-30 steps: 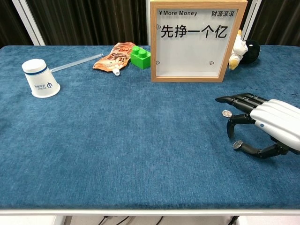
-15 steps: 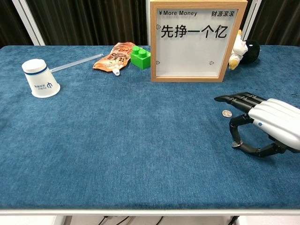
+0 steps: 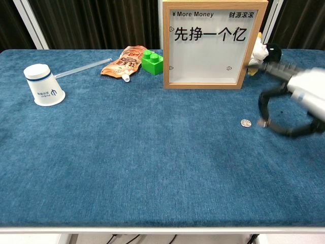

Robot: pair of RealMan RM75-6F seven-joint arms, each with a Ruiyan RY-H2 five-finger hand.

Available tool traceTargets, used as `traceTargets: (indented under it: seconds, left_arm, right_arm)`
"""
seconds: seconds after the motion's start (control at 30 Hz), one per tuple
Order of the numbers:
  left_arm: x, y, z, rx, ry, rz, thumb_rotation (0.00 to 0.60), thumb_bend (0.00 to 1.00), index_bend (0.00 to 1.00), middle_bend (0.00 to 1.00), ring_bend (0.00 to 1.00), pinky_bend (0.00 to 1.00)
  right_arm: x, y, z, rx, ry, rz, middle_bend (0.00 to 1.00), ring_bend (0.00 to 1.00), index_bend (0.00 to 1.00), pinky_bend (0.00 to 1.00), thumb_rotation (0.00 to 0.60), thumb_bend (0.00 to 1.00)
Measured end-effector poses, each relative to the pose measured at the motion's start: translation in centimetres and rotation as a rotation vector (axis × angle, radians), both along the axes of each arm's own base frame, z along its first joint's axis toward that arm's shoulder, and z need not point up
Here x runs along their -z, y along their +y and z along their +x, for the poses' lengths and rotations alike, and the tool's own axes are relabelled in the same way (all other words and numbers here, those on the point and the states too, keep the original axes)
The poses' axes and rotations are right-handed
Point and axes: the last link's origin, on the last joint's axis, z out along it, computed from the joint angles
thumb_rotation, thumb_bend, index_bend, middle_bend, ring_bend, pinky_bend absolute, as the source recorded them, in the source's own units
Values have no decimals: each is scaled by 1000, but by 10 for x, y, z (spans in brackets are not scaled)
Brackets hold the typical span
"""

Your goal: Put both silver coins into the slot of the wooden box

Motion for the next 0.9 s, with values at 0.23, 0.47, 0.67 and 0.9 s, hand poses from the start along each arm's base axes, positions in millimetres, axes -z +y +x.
traceTargets:
  seconds: [0.23,0.47,0.67,0.9]
  left_arm:
    - [0,-1,2,16,-4,-5,600,0,29,6,0,0]
    - [3,1,6,35,-11,-15,600,0,28,7,0,0]
    - [3,2,9,46,-9,-24,600,0,29,6,0,0]
    - [1,2,9,48,-10,-29,600,0,28,6,0,0]
  right_arm:
    - [-47,-25,40,-51,-53,-112,0,0,716,0,600,332]
    - [-86,-58,97,-40,-49,-128,0,0,752,0,600,336]
    - [-105,-89,133,36,-38,-139,0,0,755,0,600,339]
    - [-110,-123,160,188,-52,-115,0,0,755,0,600,341]
